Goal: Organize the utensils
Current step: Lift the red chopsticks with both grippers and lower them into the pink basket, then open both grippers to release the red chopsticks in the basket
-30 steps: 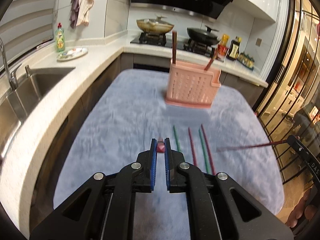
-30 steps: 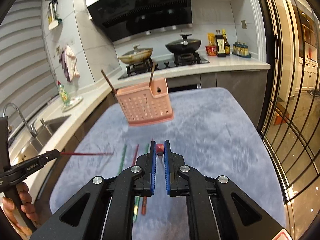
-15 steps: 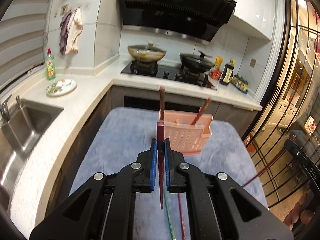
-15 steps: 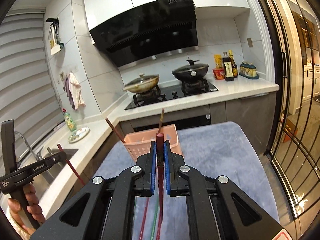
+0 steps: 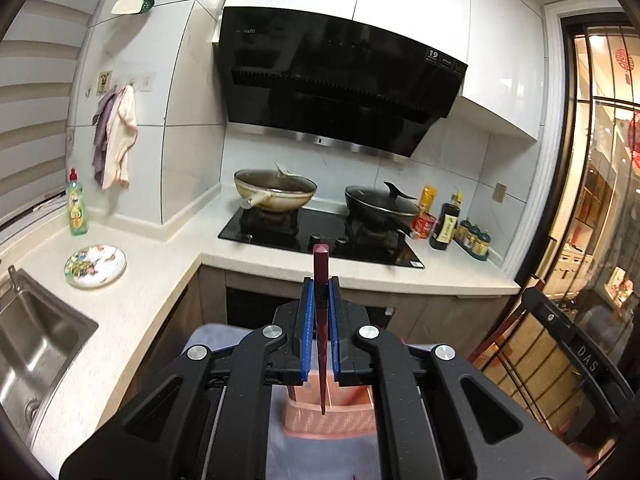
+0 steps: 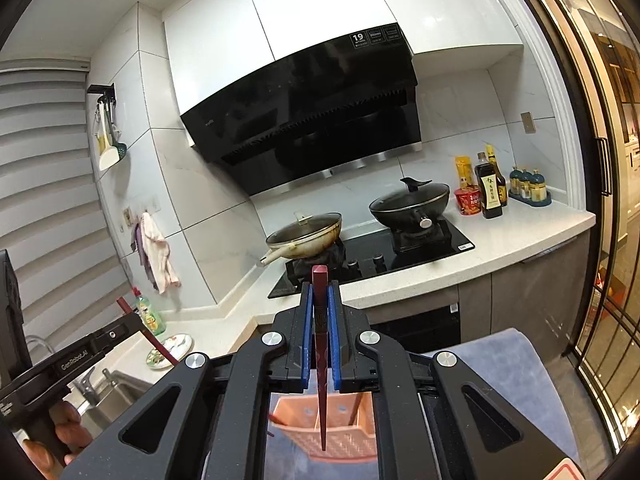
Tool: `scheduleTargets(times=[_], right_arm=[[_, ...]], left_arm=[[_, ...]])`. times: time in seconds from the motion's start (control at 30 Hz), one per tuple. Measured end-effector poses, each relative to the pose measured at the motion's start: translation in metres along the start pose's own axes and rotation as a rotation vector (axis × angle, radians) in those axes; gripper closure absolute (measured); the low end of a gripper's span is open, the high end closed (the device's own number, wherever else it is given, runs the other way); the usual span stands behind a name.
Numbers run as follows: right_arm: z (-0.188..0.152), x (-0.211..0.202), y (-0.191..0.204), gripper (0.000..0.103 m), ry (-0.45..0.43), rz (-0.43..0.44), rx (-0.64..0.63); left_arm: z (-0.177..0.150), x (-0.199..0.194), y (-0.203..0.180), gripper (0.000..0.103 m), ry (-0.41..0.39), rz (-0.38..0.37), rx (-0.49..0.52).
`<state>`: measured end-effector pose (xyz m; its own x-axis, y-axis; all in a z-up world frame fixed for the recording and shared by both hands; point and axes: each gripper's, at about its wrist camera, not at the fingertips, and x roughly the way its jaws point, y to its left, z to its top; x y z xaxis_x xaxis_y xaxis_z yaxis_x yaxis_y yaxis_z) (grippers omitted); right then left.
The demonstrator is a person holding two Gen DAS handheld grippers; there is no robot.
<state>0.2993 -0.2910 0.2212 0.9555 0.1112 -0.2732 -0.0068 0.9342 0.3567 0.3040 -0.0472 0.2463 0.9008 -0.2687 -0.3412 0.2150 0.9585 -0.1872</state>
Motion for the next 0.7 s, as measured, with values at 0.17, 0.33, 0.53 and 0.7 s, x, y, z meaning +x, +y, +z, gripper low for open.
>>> scheduleTargets(times=[0.17, 0.33, 0.53, 0.7], right_arm=[[-0.01, 0.042, -0.003, 0.096, 0.041, -0.014, -0.01], [-0.035, 0.07, -0.009, 0.096, 0.104, -0.027, -0.014], [-0.064, 0.091, -0.019, 0.096, 0.174, -0.037, -0.011], [-0.08, 0.097, -0.024, 0.096, 0.215, -0.044, -0.015]], left_arm=[[-0.006, 0.034, 0.002, 0.096, 0.033, 0.007, -0.002], [-0.023, 0.061, 0.005, 0.096, 0.076, 0.014, 0.009], [-0.044, 0.083, 0.012, 0.096, 0.128, 0.019, 0.008], [-0.059, 0.095, 0.017, 0.096, 0.161, 0.026, 0.007]])
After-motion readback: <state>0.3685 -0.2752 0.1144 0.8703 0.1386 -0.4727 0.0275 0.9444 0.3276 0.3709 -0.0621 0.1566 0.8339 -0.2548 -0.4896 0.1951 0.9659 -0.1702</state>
